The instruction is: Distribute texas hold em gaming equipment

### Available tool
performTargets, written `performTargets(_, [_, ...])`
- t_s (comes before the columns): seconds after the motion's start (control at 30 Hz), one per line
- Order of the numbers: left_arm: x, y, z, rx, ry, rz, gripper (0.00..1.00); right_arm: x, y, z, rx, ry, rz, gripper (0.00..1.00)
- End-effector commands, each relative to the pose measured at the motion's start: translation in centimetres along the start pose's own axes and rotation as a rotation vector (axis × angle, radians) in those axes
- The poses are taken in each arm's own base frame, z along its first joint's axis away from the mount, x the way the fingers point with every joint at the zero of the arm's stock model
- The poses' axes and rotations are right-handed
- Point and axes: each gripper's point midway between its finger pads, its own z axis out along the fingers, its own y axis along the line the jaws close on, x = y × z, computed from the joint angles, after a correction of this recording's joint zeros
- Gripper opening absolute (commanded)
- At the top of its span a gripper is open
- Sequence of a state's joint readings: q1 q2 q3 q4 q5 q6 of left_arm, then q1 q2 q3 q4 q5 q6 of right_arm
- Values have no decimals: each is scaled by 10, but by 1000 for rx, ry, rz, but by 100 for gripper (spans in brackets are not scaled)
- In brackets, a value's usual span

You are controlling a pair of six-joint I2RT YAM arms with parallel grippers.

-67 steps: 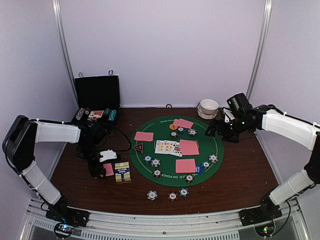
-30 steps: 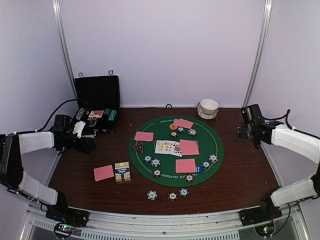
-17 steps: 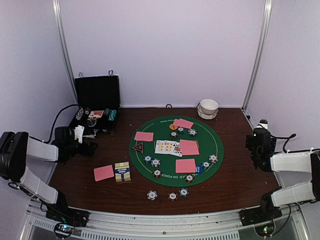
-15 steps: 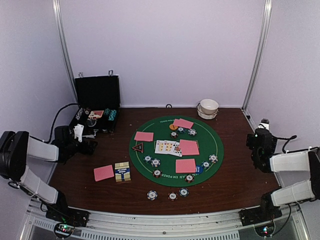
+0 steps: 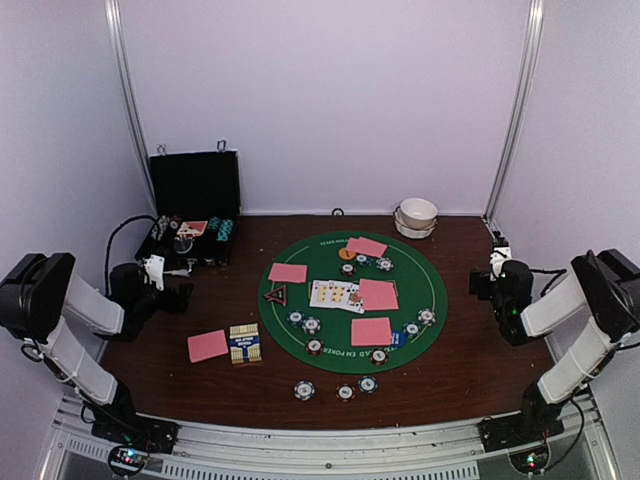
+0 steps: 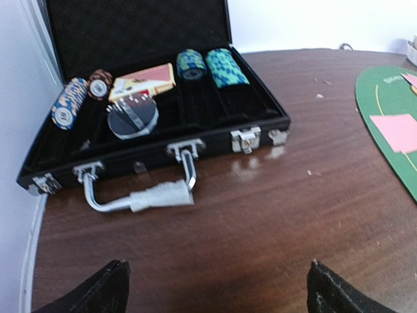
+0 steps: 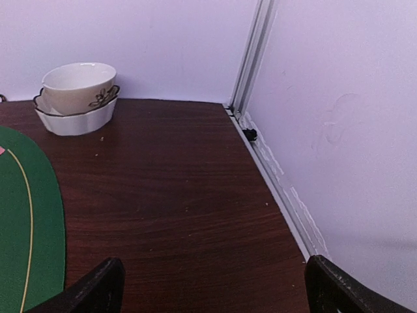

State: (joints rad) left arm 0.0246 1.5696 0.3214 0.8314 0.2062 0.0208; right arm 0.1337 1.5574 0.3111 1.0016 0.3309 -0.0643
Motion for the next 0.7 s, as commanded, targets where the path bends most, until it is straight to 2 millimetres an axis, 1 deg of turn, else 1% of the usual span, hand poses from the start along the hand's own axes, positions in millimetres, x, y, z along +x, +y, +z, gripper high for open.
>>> performTargets(0.0, [-26, 12, 3, -50, -80, -1, 97, -22, 10, 13, -83, -50, 15, 99])
performTargets(0.03, [-26, 11, 3, -49, -74, -2, 98, -19, 4, 16, -59, -25, 34, 100])
performTargets(0.1, [-26, 12, 3, -50, -80, -2, 98, -20, 1, 15, -58, -28, 35, 100])
performTargets(0.17, [-26, 12, 3, -50, -80, -2, 98, -21, 3, 12, -73, -54, 30, 99])
performTargets(0.23, [-26, 12, 3, -51, -81, -1, 98, -20, 6, 14, -88, -36, 20, 99])
performTargets(0.5, [-26, 12, 3, -50, -81, -1, 97, -20, 8, 17, -95, -28, 23, 99])
performTargets(0.6, [-26, 12, 3, -50, -81, -2, 98, -19, 8, 22, -132, -8, 42, 99])
performTargets(0.67, [-27, 12, 3, -50, -82, -1, 98, -20, 7, 20, -132, -20, 41, 99])
